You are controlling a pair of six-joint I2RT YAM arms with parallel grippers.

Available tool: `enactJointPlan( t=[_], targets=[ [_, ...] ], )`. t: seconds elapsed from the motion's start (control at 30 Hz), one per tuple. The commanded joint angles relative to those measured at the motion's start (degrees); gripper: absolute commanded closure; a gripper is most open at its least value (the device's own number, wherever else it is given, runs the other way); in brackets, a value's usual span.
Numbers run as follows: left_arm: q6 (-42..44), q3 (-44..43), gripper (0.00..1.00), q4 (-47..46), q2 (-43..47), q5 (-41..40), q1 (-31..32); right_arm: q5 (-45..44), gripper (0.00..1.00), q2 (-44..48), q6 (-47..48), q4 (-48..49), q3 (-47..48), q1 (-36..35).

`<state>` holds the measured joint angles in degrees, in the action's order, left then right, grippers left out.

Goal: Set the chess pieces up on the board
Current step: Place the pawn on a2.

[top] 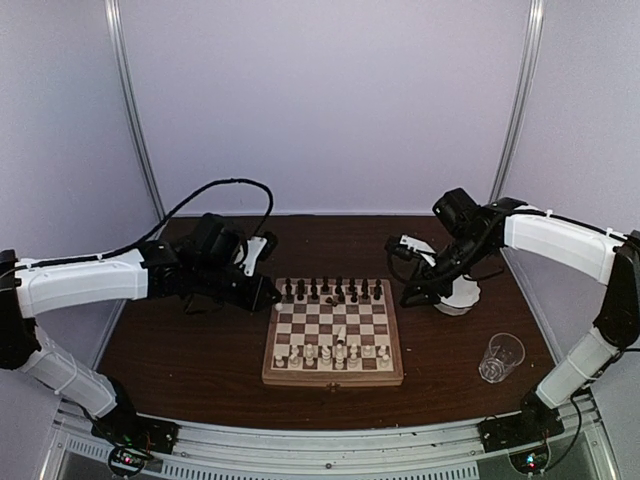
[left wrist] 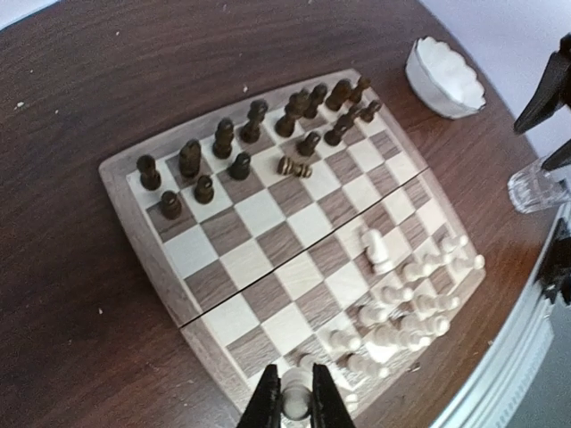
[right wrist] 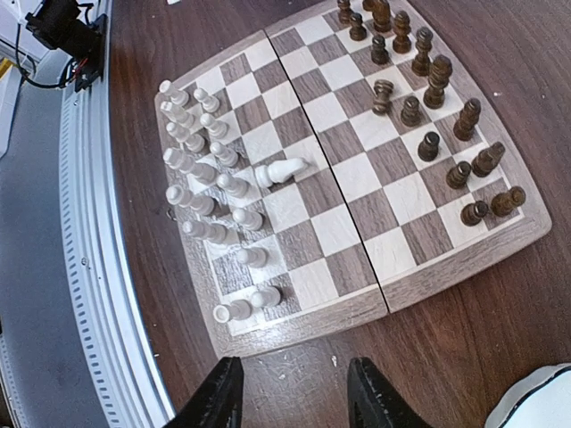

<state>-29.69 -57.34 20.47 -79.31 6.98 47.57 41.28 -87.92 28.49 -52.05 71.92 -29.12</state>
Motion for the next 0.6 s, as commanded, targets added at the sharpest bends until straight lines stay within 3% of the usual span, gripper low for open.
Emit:
enactJointPlan(
  t=[0.0,0.57],
  targets=[
    [8.01,0.56,0.97,1.96,-2.74,-9.17,2.82,-0.81,0.57,2.13,-0.06,4.97,-2.73,0.98],
    [8.99,3.02,0.97,-1.02,-10.8,-11.96,6.87,0.42,0.54,0.83,-0.23,4.94,-2.07,0.95]
  ],
)
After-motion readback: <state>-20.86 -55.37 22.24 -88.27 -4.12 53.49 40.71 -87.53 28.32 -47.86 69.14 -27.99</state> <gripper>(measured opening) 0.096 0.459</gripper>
